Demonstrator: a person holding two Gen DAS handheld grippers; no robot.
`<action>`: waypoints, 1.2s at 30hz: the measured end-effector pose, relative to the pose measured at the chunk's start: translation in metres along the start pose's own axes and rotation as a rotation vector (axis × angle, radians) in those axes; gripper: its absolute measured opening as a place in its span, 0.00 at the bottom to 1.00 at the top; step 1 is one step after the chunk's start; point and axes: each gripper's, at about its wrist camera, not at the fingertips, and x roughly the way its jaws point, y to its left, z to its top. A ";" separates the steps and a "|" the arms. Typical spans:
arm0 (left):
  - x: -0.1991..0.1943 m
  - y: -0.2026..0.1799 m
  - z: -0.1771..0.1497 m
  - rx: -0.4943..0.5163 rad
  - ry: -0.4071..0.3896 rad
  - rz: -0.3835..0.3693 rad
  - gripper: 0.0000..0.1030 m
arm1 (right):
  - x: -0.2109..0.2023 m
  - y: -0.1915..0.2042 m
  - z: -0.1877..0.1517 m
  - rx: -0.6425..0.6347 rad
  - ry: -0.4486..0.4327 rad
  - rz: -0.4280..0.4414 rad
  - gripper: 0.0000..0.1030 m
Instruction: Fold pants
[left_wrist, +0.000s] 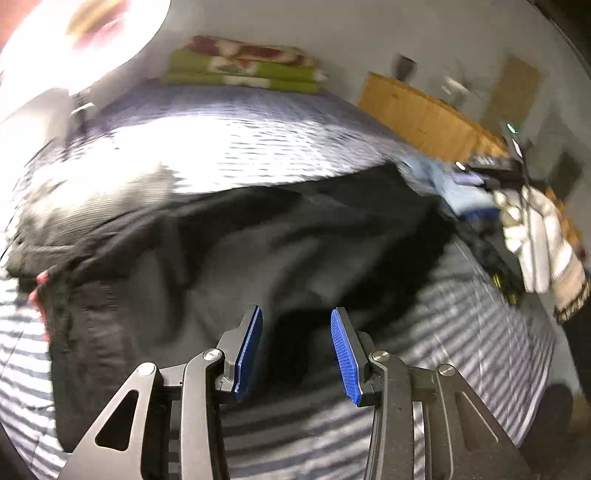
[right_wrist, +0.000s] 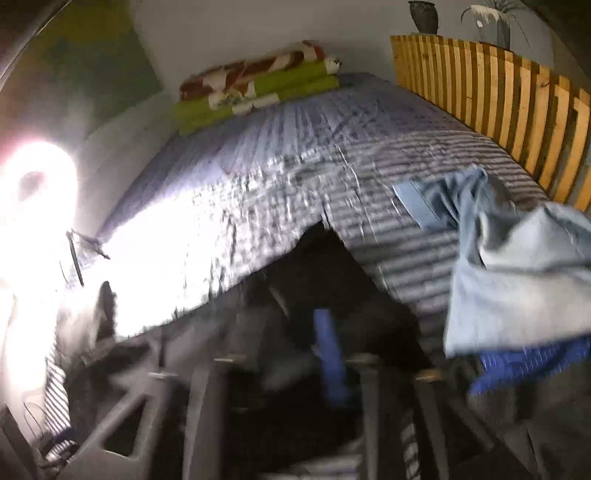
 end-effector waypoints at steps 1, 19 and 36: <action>0.006 -0.012 -0.002 0.041 0.014 -0.004 0.47 | -0.002 -0.006 -0.011 0.002 -0.004 -0.016 0.53; 0.096 -0.053 -0.024 0.303 0.121 0.215 0.20 | 0.075 -0.077 -0.059 0.377 0.130 0.130 0.58; 0.047 -0.037 0.004 0.103 0.051 0.069 0.09 | 0.001 -0.042 -0.019 0.101 0.033 -0.138 0.00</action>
